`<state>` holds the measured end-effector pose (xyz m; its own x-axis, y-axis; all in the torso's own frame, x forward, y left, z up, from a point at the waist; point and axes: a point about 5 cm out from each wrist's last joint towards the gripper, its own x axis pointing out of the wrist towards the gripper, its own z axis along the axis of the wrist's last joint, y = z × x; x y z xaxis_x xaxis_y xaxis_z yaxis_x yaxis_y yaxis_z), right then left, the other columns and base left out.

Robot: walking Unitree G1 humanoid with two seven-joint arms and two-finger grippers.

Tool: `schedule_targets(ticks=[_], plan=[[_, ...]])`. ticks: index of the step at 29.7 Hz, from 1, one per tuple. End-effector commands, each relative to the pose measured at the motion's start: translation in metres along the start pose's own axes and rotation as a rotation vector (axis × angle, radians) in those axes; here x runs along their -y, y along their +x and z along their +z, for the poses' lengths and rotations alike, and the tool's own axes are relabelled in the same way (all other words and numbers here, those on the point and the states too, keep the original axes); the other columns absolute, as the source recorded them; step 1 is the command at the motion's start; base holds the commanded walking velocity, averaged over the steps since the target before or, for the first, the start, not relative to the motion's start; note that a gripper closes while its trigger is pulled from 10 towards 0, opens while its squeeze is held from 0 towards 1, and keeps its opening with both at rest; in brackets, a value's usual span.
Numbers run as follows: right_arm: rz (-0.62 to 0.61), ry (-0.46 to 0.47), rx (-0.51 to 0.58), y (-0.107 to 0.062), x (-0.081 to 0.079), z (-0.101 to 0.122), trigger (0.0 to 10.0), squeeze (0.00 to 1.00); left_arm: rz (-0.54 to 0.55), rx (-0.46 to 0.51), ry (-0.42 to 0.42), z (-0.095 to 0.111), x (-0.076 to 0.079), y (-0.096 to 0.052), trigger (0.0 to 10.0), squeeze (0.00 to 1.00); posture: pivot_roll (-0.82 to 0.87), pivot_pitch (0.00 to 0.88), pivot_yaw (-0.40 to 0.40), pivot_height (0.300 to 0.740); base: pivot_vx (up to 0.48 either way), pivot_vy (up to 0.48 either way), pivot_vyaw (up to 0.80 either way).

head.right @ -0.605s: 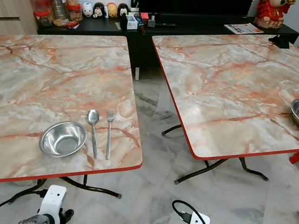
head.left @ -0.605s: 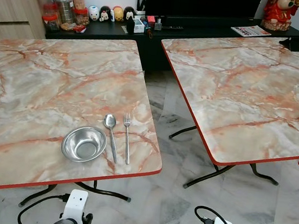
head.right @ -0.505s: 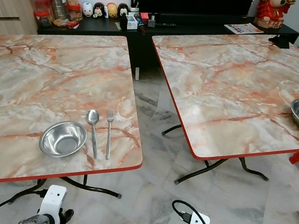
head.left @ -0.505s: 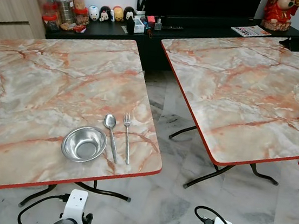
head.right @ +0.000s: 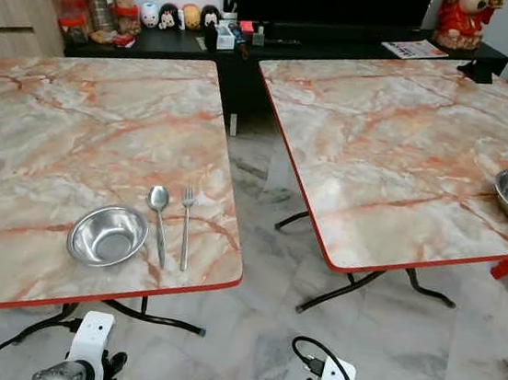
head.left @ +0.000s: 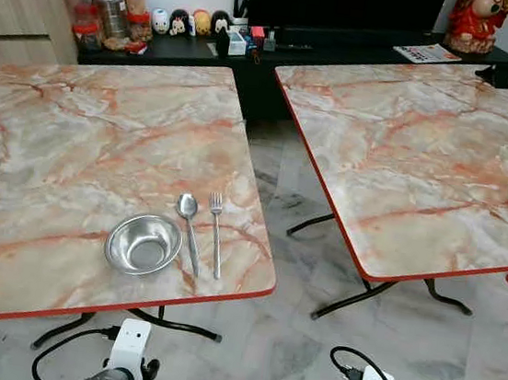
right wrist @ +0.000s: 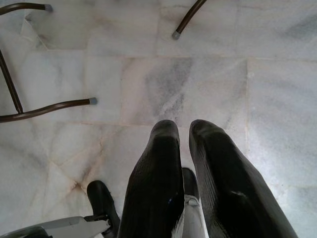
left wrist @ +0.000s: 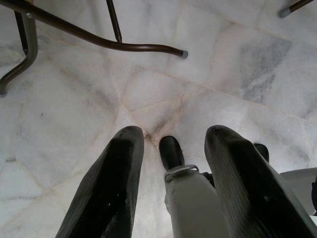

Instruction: Setting the table

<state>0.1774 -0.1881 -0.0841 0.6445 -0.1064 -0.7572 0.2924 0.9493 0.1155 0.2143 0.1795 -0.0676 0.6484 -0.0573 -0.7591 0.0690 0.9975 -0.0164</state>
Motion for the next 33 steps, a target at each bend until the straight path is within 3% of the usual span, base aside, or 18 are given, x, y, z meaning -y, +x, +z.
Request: schedule_targets(ticks=[1,13,16,20,24,28,33], plan=[[-0.002,0.007,0.008,0.0,0.0,0.001,10.0,0.0,0.003,0.001,-0.003,0.001,-0.001,0.0,10.0,0.0,-0.03,0.0,0.031,0.74,0.0,0.0,0.0],[0.001,0.009,0.008,0.0,-0.001,0.001,10.0,0.0,0.007,-0.002,0.007,0.002,-0.003,0.0,10.0,0.0,-0.03,0.0,0.033,0.74,0.0,0.0,0.0],[0.003,0.008,0.007,0.0,-0.001,0.001,10.0,0.0,0.04,-0.012,0.006,-0.002,-0.011,-0.002,10.0,0.0,-0.03,0.0,0.031,0.74,0.0,0.0,0.0],[0.003,0.007,0.006,0.0,-0.001,0.001,10.0,0.0,0.109,-0.011,-0.021,-0.008,-0.024,-0.006,10.0,0.0,-0.02,0.0,0.03,0.74,0.0,0.0,0.0],[0.006,0.002,0.003,0.0,-0.001,0.0,10.0,0.0,0.232,-0.016,-0.094,-0.02,-0.051,-0.015,10.0,0.0,-0.01,0.0,0.025,0.74,0.0,0.0,0.0],[0.01,-0.001,-0.001,0.0,-0.003,-0.001,10.0,0.0,0.288,-0.011,-0.126,-0.027,-0.066,-0.022,10.0,0.0,0.0,0.0,0.023,0.74,0.0,0.0,0.0],[0.014,-0.003,-0.005,0.0,-0.004,-0.003,10.0,0.0,0.369,0.057,-0.182,-0.027,-0.09,-0.032,10.0,0.0,0.01,0.0,0.026,0.74,0.0,0.0,0.0]])
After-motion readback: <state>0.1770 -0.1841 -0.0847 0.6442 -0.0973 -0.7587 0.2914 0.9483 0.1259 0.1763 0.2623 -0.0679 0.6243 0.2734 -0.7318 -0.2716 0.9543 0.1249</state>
